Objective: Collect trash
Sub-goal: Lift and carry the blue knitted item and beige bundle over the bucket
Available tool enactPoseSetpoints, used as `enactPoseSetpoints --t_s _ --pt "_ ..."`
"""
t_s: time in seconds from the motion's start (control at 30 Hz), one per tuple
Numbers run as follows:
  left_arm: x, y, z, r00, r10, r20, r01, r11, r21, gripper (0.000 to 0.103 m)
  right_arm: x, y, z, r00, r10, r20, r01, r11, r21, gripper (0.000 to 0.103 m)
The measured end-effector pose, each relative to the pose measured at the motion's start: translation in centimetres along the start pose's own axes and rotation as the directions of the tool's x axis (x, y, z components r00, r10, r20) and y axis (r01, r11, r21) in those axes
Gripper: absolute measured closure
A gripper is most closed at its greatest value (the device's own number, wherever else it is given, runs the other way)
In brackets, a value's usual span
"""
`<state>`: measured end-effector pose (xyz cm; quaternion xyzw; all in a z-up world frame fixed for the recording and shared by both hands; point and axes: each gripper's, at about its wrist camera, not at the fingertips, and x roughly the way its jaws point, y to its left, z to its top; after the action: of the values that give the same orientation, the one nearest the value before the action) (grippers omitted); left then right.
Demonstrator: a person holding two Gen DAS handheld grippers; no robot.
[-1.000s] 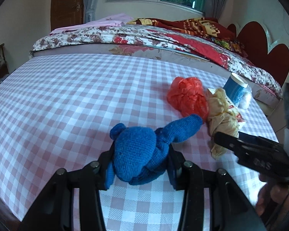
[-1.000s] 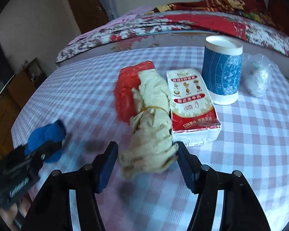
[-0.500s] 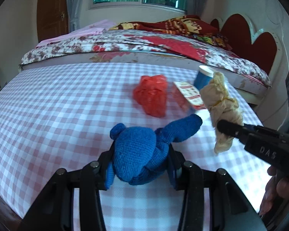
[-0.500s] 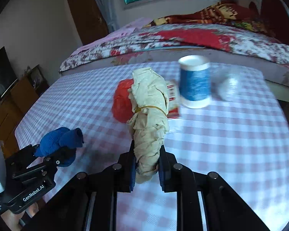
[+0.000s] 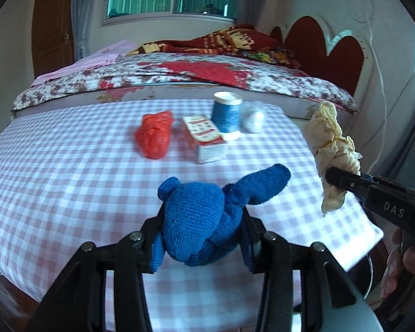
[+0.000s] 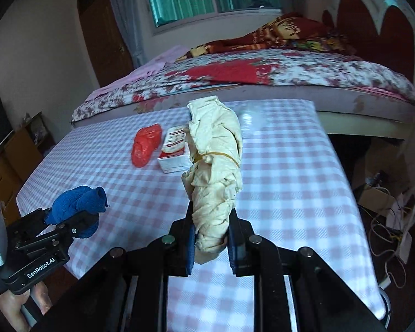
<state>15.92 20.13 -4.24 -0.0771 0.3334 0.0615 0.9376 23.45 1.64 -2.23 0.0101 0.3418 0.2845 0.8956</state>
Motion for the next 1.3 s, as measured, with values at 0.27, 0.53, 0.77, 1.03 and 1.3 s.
enactPoseSetpoints --t_s 0.27,0.53,0.77,1.03,1.3 --pt "-2.5 -3.2 -1.4 0.999 -0.037 0.014 0.036 0.999 0.024 0.058 -4.9 -2.4 -2.8 0.999 -0.039 0.037 0.038 0.999 0.028 0.083" --pt "-4.3 -7.4 -2.9 0.996 -0.086 0.017 0.085 0.994 0.075 0.058 -9.2 -5.8 -5.8 0.995 -0.084 0.055 0.078 0.993 0.093 0.083" --pt "-5.9 -12.4 -3.9 0.988 -0.151 0.013 0.148 0.979 0.142 0.058 -13.5 -8.9 -8.2 0.987 -0.141 0.078 0.127 0.979 0.157 0.083" --pt "-6.6 -18.1 -5.6 0.973 -0.23 -0.01 0.227 0.948 0.224 0.058 -17.1 -12.7 -11.3 0.976 -0.206 0.078 0.185 0.958 0.219 0.083" --pt "-5.8 -22.1 -7.5 0.956 -0.288 -0.062 0.294 0.919 0.262 0.058 -18.6 -16.1 -14.5 0.965 -0.258 0.042 0.239 0.936 0.258 0.083"
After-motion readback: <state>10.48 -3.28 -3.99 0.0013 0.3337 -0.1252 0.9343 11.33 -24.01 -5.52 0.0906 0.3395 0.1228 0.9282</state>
